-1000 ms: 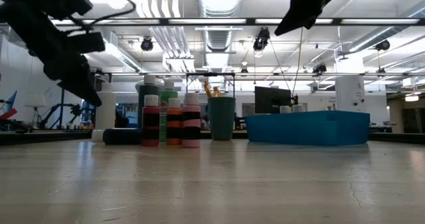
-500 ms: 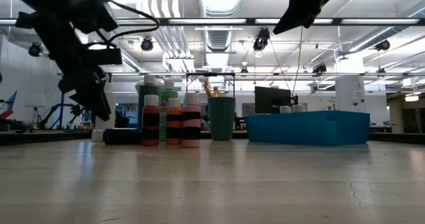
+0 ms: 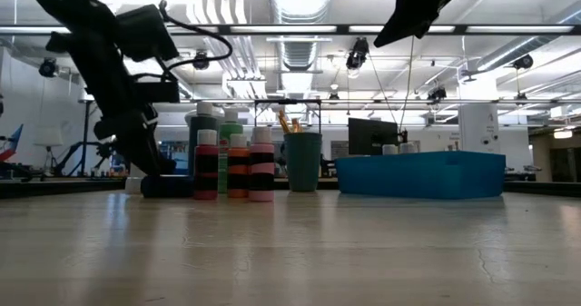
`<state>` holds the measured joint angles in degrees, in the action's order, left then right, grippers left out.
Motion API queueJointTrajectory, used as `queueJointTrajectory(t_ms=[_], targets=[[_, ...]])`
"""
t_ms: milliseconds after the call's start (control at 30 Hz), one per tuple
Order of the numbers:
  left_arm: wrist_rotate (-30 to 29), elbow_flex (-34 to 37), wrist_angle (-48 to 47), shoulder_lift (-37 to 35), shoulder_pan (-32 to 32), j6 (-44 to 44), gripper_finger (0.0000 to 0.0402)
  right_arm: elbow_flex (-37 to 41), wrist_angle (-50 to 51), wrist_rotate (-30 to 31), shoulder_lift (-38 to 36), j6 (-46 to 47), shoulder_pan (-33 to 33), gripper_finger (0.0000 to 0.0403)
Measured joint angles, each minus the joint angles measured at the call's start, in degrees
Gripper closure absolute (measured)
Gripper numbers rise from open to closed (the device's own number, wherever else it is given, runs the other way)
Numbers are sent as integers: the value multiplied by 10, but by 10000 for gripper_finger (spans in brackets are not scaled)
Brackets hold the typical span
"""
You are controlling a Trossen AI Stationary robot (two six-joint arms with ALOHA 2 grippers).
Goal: Pick & Place Paint Supplies
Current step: Put the small blue paint bottle into the blue bin
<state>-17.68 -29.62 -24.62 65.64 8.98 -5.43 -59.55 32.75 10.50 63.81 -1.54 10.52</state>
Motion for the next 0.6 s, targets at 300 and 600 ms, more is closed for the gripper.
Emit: queueJointTrajectory(t_ms=[300, 600], targets=[[25, 2, 7, 52, 8, 7, 128, 0, 0, 0, 0, -2, 0, 394], [60, 8, 6, 64, 6, -10, 128, 0, 1, 0, 0, -2, 0, 394]])
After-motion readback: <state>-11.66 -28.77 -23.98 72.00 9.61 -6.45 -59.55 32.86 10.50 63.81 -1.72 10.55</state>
